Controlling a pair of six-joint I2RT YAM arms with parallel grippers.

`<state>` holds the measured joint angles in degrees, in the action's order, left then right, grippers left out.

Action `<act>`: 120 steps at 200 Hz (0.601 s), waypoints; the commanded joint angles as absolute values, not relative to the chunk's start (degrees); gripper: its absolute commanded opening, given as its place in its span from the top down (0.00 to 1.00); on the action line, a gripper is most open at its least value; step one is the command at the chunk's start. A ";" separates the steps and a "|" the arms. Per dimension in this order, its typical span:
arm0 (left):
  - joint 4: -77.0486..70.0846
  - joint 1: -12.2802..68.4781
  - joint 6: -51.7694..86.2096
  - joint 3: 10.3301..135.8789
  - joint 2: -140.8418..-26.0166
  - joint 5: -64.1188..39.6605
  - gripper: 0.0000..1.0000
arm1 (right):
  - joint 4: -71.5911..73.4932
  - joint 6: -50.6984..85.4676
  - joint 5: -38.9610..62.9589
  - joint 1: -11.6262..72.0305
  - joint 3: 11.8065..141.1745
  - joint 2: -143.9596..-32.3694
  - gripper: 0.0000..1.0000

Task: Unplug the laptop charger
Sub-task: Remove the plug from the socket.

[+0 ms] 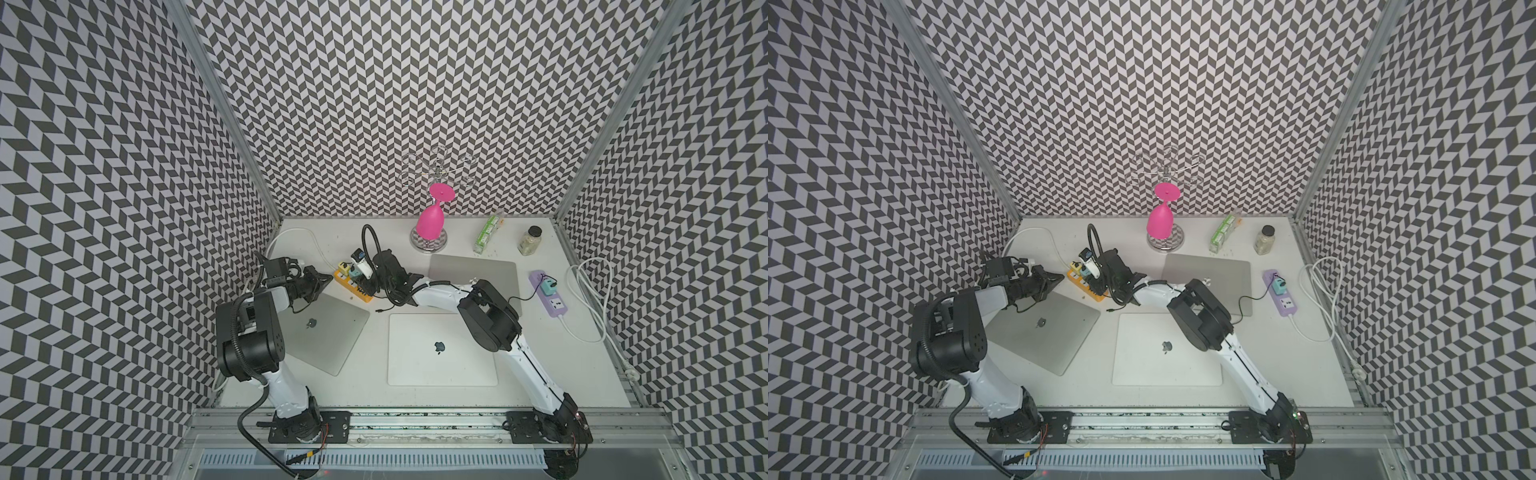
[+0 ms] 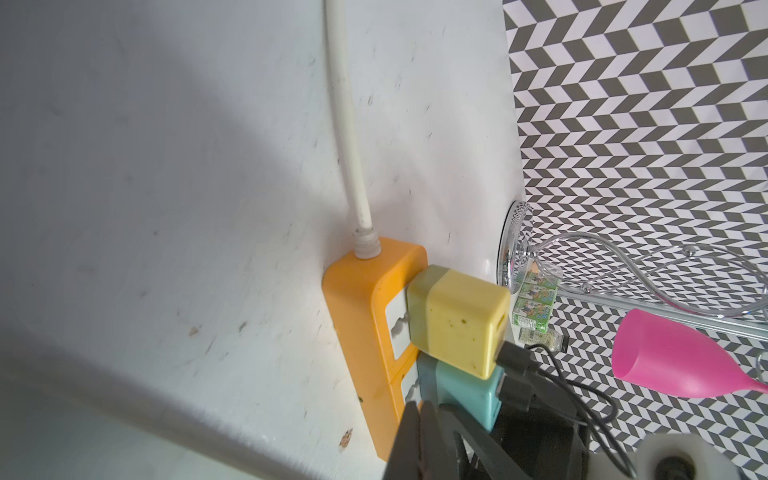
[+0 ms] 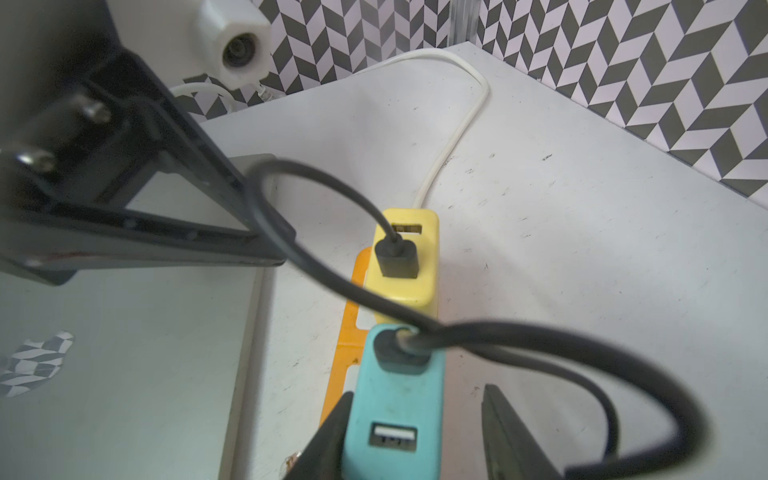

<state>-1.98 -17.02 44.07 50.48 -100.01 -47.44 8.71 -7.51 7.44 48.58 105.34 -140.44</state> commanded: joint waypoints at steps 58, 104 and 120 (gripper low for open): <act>-3.17 -15.95 44.60 56.00 -106.11 -48.64 1.00 | 9.27 -7.73 6.85 48.76 108.06 -142.03 0.60; -3.41 -14.99 44.65 57.89 -108.31 -48.54 1.00 | 9.23 -8.13 6.38 48.75 108.05 -141.94 0.65; -3.38 -14.55 44.74 58.55 -109.17 -48.33 1.00 | 8.70 -8.69 6.26 48.83 108.11 -141.98 0.67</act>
